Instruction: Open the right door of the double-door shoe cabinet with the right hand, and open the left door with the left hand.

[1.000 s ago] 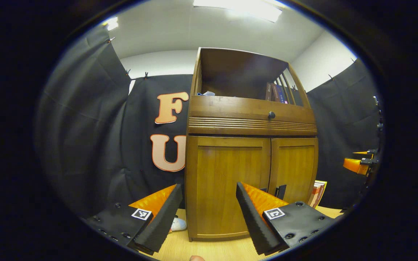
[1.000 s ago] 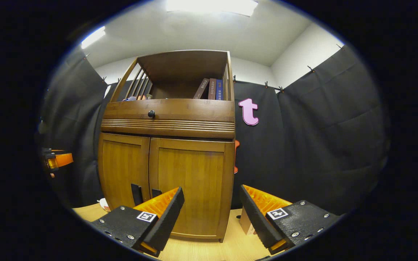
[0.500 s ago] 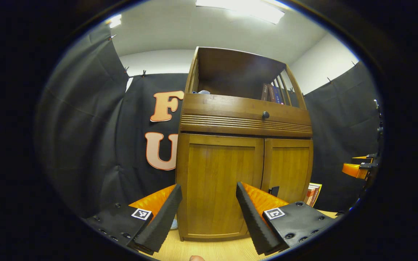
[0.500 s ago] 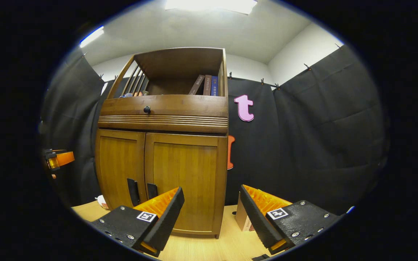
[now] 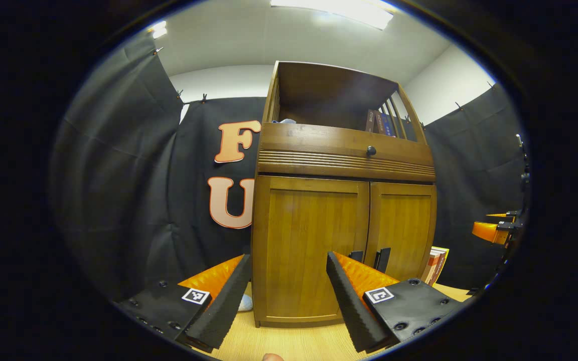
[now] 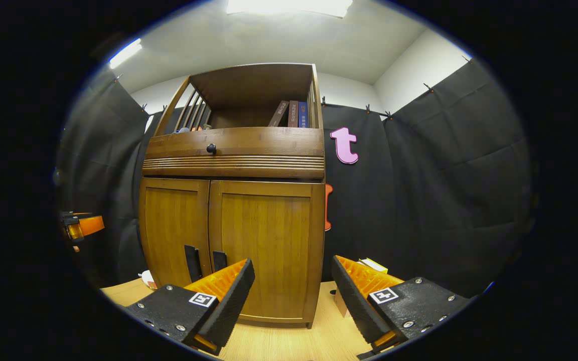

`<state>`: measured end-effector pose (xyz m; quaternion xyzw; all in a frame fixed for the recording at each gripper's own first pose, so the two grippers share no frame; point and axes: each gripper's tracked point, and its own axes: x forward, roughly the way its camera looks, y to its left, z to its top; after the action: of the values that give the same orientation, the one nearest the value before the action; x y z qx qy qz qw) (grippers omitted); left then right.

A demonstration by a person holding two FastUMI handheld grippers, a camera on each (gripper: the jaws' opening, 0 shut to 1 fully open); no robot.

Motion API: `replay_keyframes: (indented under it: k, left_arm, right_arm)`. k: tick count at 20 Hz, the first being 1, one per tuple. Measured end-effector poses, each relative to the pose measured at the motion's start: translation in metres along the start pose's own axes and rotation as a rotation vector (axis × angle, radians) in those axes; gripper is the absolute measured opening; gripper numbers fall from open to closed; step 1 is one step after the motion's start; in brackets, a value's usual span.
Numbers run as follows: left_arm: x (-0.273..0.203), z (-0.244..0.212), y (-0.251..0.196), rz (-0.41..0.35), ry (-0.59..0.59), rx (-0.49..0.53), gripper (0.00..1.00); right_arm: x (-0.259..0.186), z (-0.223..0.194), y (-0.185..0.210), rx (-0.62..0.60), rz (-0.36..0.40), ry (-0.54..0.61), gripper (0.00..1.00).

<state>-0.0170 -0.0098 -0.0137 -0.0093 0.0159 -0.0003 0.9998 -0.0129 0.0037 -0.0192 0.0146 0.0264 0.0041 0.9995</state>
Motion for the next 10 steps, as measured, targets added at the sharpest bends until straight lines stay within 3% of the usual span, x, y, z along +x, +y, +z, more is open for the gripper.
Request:
replay_keyframes:
  k: [10]
  left_arm:
    - [-0.009,0.010,0.024,0.040,-0.020,-0.006,0.94]
  right_arm:
    - [0.019,-0.029,0.048,-0.008,0.065,0.053,1.00]
